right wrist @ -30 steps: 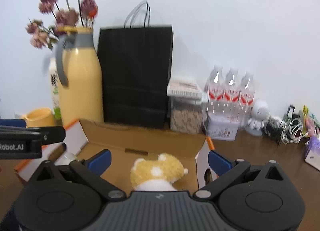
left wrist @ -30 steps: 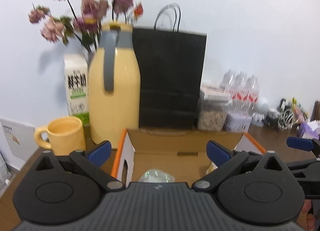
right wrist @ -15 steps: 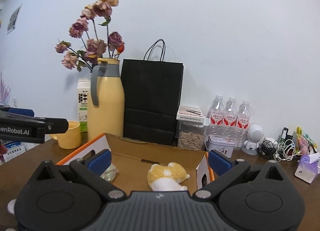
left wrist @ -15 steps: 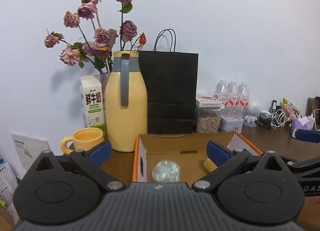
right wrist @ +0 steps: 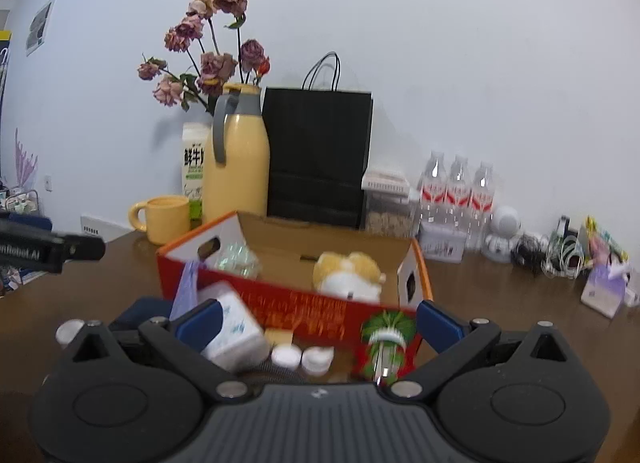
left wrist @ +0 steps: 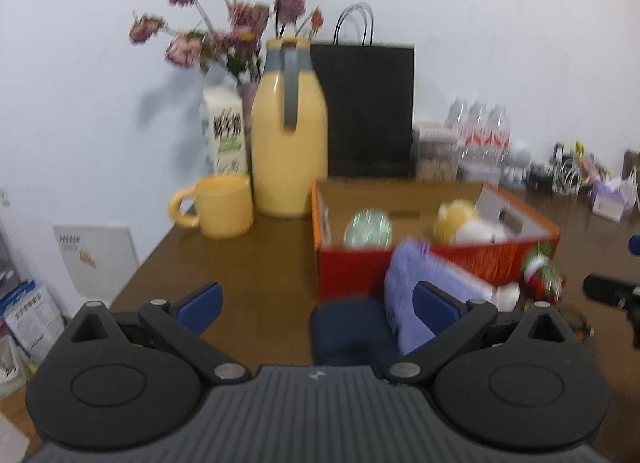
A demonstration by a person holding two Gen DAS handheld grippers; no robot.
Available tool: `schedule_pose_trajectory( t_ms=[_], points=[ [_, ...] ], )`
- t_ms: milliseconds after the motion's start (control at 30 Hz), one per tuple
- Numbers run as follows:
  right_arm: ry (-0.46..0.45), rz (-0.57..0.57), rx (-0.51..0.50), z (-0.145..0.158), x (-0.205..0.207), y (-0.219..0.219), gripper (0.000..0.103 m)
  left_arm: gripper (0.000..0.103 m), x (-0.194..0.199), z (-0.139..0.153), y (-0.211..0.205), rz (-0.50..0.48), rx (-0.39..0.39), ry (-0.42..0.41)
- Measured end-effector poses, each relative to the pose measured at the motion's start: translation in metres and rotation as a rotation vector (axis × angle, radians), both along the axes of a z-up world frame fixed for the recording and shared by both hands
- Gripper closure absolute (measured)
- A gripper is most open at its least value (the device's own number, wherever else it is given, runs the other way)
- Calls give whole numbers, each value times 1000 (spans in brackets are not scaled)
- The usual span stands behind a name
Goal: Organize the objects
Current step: 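Grasp the white round cap with the left tool while the right tool grasps the orange cable plug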
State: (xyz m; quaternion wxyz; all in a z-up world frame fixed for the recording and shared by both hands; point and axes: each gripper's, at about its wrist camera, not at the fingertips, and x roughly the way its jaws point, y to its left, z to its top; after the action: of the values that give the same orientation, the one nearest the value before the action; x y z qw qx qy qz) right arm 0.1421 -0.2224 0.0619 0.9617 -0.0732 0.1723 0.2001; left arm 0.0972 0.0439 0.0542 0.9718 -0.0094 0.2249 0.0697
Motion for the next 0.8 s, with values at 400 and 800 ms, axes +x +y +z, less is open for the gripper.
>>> schedule_pose_trajectory(
  t_ms=[400,800],
  points=[
    [122,-6,-10,-46,-18,-11,0,1,-32,-61,-1,3,-36,193],
    [166,-30,-11,-62,-14,-20,0,64,-40,-77,-16,-12,-24,137]
  ],
)
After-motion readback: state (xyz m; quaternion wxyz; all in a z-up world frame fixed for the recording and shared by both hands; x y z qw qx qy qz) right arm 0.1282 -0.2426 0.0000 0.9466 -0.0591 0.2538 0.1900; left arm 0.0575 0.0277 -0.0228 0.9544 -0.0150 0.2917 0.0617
